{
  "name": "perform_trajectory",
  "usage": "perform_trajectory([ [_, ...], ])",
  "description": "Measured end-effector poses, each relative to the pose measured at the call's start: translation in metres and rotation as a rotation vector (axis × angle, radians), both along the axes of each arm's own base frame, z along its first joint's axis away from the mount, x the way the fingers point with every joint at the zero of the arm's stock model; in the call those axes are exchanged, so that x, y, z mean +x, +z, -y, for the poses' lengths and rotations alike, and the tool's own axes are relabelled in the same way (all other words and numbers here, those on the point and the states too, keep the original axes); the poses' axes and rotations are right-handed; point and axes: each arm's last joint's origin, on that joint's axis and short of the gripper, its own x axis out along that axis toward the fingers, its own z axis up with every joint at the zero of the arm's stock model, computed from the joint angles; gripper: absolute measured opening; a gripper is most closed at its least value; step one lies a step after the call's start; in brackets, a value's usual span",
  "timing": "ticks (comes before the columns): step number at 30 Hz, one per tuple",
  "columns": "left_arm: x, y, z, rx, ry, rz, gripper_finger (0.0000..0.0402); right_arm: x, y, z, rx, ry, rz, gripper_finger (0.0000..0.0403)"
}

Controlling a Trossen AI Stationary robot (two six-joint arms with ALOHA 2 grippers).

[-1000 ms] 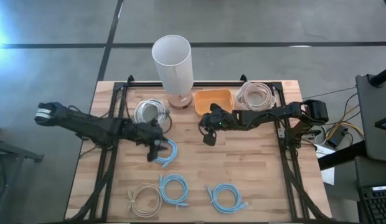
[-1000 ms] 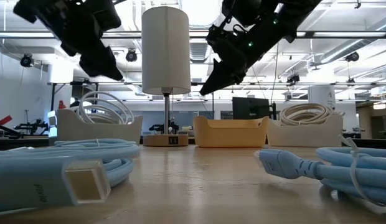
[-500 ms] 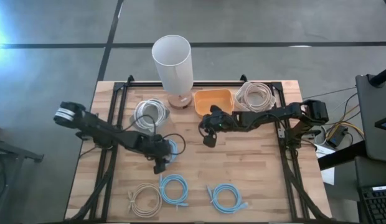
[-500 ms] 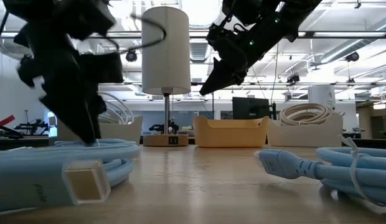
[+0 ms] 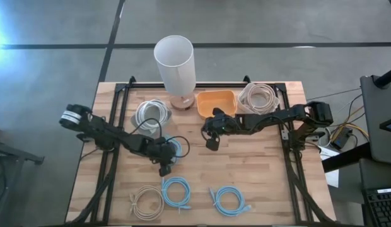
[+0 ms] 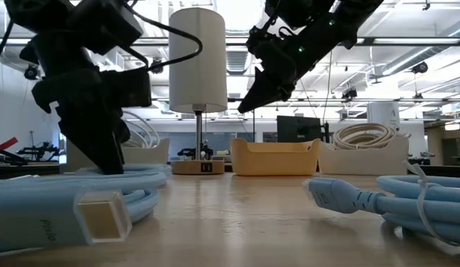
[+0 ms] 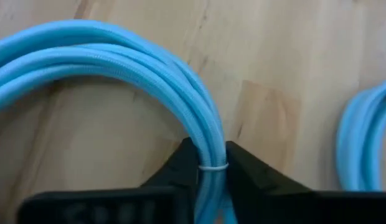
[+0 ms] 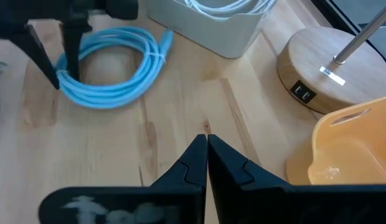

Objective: Sort HDMI cables
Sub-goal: Put the top blue HDMI into the yellow bin

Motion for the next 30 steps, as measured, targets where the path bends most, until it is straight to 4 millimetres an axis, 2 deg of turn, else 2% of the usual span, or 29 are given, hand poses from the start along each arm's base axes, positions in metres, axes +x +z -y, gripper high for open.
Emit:
perform_trajectory([
  [2,0.001,0.003,0.001,-0.011,0.002,0.027,0.0036,-0.001,0.000,-0.001,-0.001,0.003,-0.011,0.0009],
  [7,0.015,0.026,0.007,-0.011,-0.034,0.117,0.0036,-0.011,0.010,-0.006,0.017,0.003,-0.032,0.0009],
  [15,0.044,0.077,0.008,0.147,-0.151,0.260,0.0043,-0.046,0.050,-0.019,0.037,0.008,-0.026,0.0009],
  [22,0.062,0.110,-0.017,0.265,-0.145,0.326,0.0045,-0.078,0.073,-0.022,0.014,0.019,-0.067,0.0009],
  [27,0.071,0.126,-0.042,0.340,-0.081,0.379,0.0044,-0.093,0.066,-0.021,0.041,-0.012,-0.209,0.0009],
  [30,0.078,0.129,-0.057,0.390,-0.070,0.403,0.0044,-0.094,0.060,-0.022,0.053,-0.011,-0.266,0.0009],
])
